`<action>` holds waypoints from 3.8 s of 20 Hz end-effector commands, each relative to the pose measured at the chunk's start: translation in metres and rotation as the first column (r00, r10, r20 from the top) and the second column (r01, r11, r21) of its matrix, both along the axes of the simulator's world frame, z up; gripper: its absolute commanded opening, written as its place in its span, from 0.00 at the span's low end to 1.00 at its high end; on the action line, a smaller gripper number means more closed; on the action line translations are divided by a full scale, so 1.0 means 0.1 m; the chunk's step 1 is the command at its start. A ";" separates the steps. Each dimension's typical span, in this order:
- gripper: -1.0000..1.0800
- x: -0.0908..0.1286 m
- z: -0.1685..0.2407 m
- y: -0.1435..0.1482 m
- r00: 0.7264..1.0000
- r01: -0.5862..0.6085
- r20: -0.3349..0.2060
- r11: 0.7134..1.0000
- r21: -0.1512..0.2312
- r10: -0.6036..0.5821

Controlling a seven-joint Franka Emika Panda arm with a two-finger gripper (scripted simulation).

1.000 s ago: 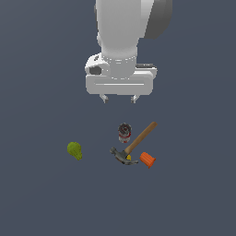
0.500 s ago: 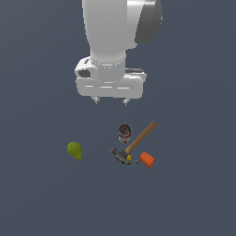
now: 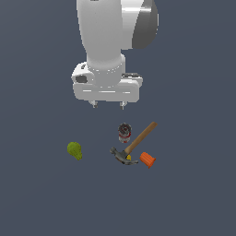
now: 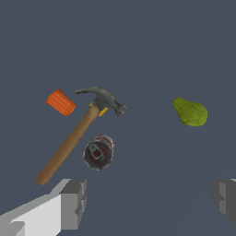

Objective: Pick up a designated object from a clutter of objects.

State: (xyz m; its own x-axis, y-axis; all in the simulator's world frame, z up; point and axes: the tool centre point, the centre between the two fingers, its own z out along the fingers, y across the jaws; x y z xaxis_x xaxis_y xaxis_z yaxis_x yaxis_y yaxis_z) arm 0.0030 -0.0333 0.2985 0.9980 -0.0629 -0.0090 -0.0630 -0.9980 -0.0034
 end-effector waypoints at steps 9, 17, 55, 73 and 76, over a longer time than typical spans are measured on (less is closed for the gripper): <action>0.96 0.28 -0.47 -0.44 0.996 -0.084 0.004 0.996 0.008 0.084; 0.96 0.49 -1.10 -1.02 0.983 -0.184 0.009 0.983 0.009 0.184; 0.96 0.53 -2.58 -1.87 0.946 -0.323 0.009 0.946 -0.004 0.323; 0.00 0.55 -2.44 -1.89 0.947 -0.322 0.008 0.947 -0.004 0.322; 0.00 0.57 -2.29 -1.89 0.947 -0.322 0.008 0.947 -0.004 0.322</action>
State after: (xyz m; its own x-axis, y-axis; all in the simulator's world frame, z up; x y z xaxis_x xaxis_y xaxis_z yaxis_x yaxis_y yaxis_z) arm 0.0579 -0.2217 0.0603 0.9650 0.2621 -0.0036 0.2621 -0.9650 -0.0018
